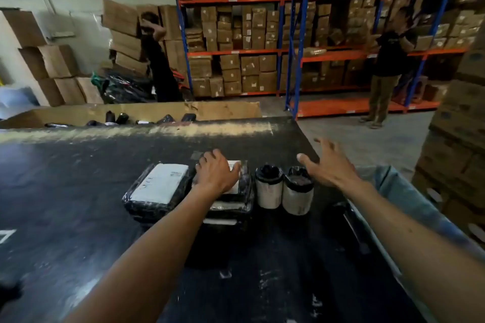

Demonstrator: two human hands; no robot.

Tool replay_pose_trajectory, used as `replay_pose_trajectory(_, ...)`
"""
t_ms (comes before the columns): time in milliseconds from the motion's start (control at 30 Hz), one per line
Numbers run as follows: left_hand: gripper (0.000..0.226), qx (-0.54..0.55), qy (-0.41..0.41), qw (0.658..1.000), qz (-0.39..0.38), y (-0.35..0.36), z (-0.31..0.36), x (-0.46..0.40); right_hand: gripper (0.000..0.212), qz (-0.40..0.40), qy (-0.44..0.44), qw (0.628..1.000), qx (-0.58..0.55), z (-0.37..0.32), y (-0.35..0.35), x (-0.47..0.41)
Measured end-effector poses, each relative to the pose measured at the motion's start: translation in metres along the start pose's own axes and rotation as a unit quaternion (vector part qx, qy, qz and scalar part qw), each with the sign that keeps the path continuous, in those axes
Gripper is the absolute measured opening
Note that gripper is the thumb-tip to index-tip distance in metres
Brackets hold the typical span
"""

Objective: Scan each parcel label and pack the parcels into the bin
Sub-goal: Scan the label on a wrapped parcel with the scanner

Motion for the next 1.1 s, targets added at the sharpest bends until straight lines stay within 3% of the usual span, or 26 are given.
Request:
replay_pose_trajectory(200, 0.104, 0.006, -0.145, 0.986, -0.078, 0.040, -0.037, -0.014, 0.081, -0.113, 0.095, 0.986, 0.072, 0.084, 0.067, 0.004)
replay_pose_trajectory(400, 0.121, -0.044, -0.184, 0.976, -0.111, 0.047, -0.040, -0.044, 0.093, -0.204, 0.201, 0.946, 0.154, 0.144, 0.104, 0.011)
replay_pose_trajectory(533, 0.130, -0.031, -0.206, 0.970, -0.123, 0.039, -0.048, -0.054, 0.097, -0.196, 0.206, 0.952, 0.111, 0.148, 0.110, 0.003)
replay_pose_trajectory(733, 0.155, 0.026, -0.251, 0.960, -0.118, 0.036, -0.049, -0.053, 0.103, -0.117, 0.275, 0.951, -0.081, 0.166, 0.114, 0.008)
replay_pose_trajectory(900, 0.150, 0.053, -0.232, 0.962, -0.130, 0.043, -0.049, -0.039, 0.074, -0.126, 0.293, 0.936, -0.149, 0.180, 0.124, 0.001)
replay_pose_trajectory(1033, 0.130, 0.107, -0.200, 0.973, -0.048, 0.041, -0.045, -0.023, 0.028, -0.151, 0.314, 0.886, -0.305, 0.169, 0.119, -0.003)
replay_pose_trajectory(1100, 0.123, 0.142, -0.198, 0.970, -0.003, 0.038, -0.045, -0.012, 0.008, -0.144, 0.299, 0.885, -0.327, 0.155, 0.106, -0.004)
Point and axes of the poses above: each hand's wrist, its own x-axis away from the middle knuckle, its own y-axis out of the palm, z = x × y, the point moved 7 cm from there along -x, towards the middle knuckle, and after that the axes turned 3 degrees about x, right-handed, at the moved point
